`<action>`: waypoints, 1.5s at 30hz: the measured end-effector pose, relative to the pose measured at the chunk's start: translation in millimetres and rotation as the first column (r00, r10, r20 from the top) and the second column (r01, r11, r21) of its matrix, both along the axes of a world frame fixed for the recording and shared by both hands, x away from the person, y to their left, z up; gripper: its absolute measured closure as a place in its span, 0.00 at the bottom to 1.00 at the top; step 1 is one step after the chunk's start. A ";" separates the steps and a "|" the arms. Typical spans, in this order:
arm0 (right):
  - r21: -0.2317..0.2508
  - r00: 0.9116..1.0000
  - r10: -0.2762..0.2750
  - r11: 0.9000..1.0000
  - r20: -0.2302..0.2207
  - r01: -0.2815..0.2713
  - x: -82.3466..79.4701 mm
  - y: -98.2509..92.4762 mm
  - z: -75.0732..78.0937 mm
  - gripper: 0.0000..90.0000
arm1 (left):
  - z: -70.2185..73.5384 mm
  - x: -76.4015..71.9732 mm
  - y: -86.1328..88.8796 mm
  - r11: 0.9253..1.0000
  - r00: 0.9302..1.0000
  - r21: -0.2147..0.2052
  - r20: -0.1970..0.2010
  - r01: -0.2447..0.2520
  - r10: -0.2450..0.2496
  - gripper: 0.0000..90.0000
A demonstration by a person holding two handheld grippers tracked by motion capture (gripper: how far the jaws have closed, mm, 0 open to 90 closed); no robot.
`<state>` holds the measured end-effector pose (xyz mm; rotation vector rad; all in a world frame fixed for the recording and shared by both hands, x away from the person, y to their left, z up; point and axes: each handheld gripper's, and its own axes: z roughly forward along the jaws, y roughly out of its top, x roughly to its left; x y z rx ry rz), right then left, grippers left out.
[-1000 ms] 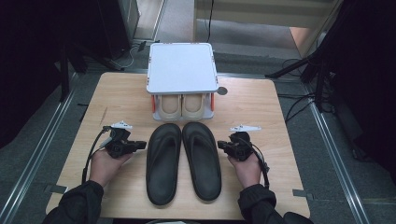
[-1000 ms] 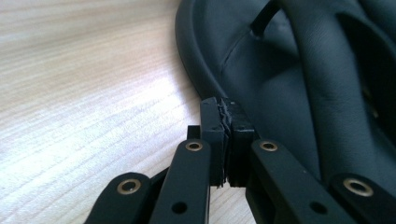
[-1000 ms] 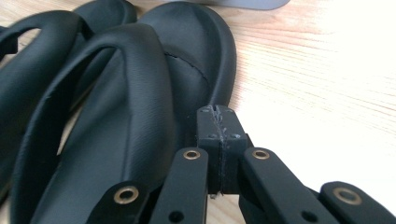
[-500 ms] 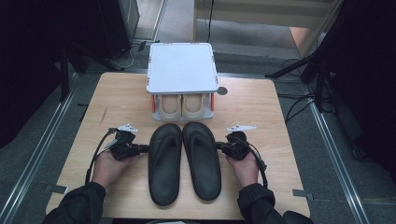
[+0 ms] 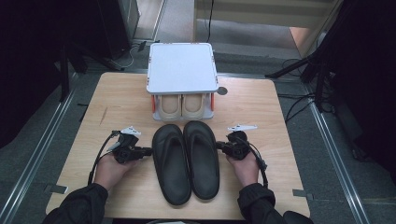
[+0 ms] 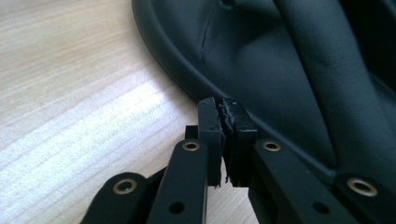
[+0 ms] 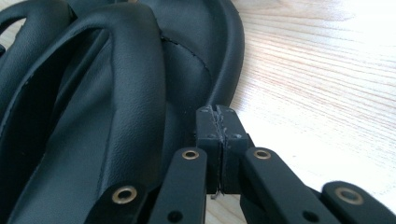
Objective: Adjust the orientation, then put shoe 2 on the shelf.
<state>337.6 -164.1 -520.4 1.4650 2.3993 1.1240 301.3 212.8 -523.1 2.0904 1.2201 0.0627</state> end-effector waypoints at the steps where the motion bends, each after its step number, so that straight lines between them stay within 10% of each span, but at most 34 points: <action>1: 0.006 1.000 -0.001 1.000 -0.003 0.001 -0.2 -0.3 0.6 0.99 | 0.7 -0.4 0.2 1.000 1.000 -0.005 0.002 -0.002 0.002 0.94; 20: 0.150 0.994 -0.025 0.989 0.110 0.008 -23.9 -7.1 34.2 0.82 | 20.5 -3.1 12.7 0.996 1.000 -0.084 0.012 -0.026 0.027 0.61; 45: 0.214 0.994 -0.005 0.977 0.114 -0.019 -63.9 39.1 36.5 0.65 | 33.5 -7.3 30.6 0.994 0.998 -0.099 0.054 -0.035 0.040 0.57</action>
